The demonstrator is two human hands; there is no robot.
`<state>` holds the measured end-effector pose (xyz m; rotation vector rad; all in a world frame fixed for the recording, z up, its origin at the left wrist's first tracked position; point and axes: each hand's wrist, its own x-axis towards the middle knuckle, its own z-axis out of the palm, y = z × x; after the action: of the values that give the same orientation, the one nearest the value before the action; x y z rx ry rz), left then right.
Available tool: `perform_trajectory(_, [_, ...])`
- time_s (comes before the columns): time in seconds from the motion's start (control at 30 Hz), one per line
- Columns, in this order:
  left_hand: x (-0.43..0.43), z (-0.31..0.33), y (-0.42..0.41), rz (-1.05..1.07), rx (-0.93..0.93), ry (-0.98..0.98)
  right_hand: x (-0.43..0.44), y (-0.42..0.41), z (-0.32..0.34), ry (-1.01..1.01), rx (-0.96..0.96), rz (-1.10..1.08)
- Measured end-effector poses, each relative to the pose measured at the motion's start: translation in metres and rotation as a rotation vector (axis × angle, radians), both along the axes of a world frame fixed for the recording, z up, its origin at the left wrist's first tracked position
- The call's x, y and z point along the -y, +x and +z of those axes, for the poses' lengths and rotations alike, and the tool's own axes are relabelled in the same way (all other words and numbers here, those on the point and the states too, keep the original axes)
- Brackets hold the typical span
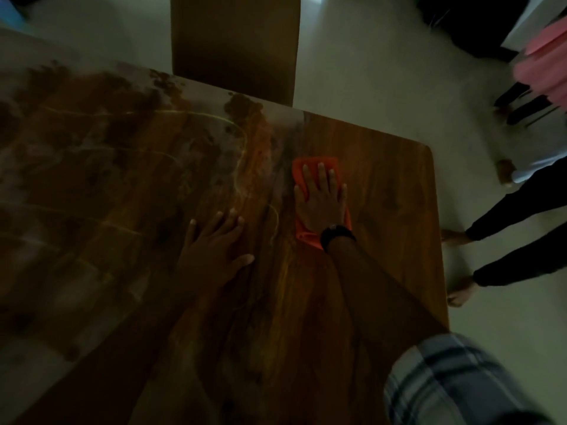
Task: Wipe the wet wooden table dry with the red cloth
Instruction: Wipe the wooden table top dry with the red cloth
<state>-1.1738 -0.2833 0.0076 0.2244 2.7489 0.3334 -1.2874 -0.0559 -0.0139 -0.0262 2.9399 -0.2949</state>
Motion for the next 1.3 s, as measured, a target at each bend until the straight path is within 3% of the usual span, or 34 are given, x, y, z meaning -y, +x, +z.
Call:
perform_trajectory(0.23, [0.007, 0.015, -0.008, -0.106, 0.166, -0.048, 0.009, 0.075, 0.004, 0.005, -0.034, 0.039])
perform_trajectory(0.47, [0.007, 0.018, -0.003, -0.129, 0.13, -0.062, 0.025, 0.212, -0.009, 0.028, -0.121, 0.036])
perform_trajectory(0.67, [0.003, 0.017, -0.002, -0.105, 0.111, -0.089, 0.019, 0.169, -0.01, 0.015, -0.133, 0.03])
perform_trajectory(0.8, [-0.001, 0.017, 0.006, -0.12, 0.028, -0.136, 0.019, 0.114, -0.003, 0.044, -0.019, -0.028])
perform_trajectory(0.9, [0.0, 0.014, 0.026, -0.176, -0.13, -0.11, 0.022, 0.116, 0.0, 0.03, 0.005, -0.041])
perform_trajectory(1.07, [0.013, 0.0, 0.093, -0.211, -0.266, 0.022, 0.027, 0.199, -0.01, 0.005, -0.161, 0.002])
perform_trajectory(1.17, [0.018, -0.005, 0.132, -0.269, -0.319, 0.008, 0.03, 0.263, -0.009, -0.013, -0.154, 0.047])
perform_trajectory(1.3, [0.019, -0.01, 0.147, -0.253, -0.251, 0.02, 0.023, 0.3, -0.009, -0.004, -0.109, 0.178])
